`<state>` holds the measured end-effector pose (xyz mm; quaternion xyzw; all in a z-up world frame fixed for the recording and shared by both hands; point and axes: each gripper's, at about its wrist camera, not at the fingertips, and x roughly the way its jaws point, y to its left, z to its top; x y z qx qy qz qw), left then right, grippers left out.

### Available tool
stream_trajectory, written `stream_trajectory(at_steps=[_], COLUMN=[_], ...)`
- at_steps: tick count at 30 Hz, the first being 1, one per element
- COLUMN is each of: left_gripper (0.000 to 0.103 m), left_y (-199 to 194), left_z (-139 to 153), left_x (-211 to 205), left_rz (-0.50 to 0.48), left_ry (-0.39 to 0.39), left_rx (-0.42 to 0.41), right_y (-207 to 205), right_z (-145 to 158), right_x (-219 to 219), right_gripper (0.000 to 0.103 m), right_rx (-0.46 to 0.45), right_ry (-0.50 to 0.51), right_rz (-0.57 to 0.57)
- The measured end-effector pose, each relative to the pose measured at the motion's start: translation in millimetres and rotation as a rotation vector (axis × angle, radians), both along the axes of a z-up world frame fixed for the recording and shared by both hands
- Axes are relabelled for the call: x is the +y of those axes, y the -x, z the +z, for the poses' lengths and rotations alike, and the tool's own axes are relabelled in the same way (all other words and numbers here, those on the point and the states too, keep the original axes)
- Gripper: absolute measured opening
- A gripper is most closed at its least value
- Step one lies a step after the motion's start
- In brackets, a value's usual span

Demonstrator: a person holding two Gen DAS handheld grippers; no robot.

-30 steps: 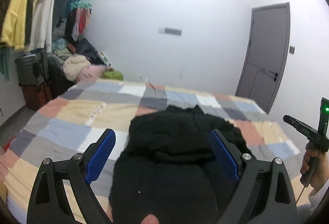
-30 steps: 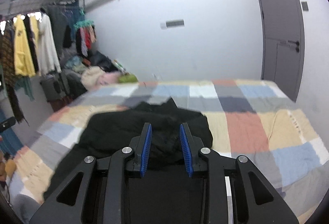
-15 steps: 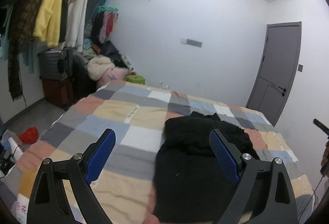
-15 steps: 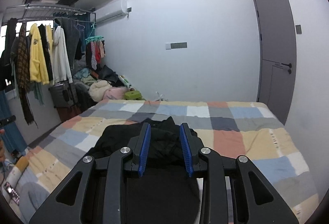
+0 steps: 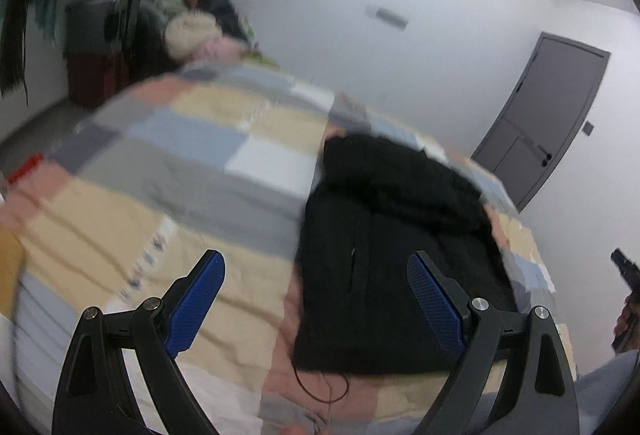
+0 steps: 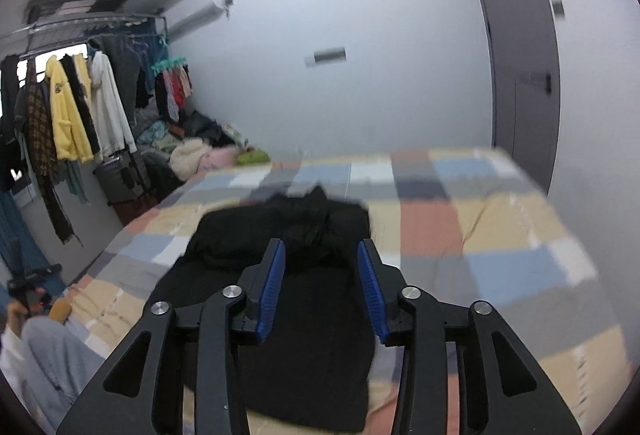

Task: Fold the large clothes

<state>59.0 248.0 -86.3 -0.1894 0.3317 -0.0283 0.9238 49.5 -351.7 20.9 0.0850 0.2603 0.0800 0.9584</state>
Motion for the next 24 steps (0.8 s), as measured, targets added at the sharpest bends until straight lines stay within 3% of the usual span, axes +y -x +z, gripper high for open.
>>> stream_trajectory(at_steps=[5,12,17,20,24], left_gripper=[0.093,0.093,0.092,0.092,0.092], left_y=[-24.2,-48.6,-64.4,-76.5,-92.1], left_z=[-68.4,-139.4,-169.7,-187.1,-204.4], left_x=[-8.0,-18.2,-16.1,-17.6,-29.7], left_rz=[-0.059,-0.127,-0.140,-0.158,-0.203], left_ry=[0.114,0.225,0.303,0.350,0.348], left_rx=[0.086,0.163,0.191,0.207,0.239], right_y=[-5.3,-22.7,-30.8,-38.6,-46.1], right_z=[-77.6,-176.2,-220.3,-238.0,-255.4], right_x=[1.9,-7.5,-17.9,-21.6,-23.4], right_gripper=[0.042,0.050,0.071,0.071,0.072], right_rx=[0.145,0.344,0.419,0.455,0.484], right_ry=[-0.079,-0.180,-0.244,-0.275,-0.329], right_rz=[0.027,-0.004,-0.052,-0.056,-0.044])
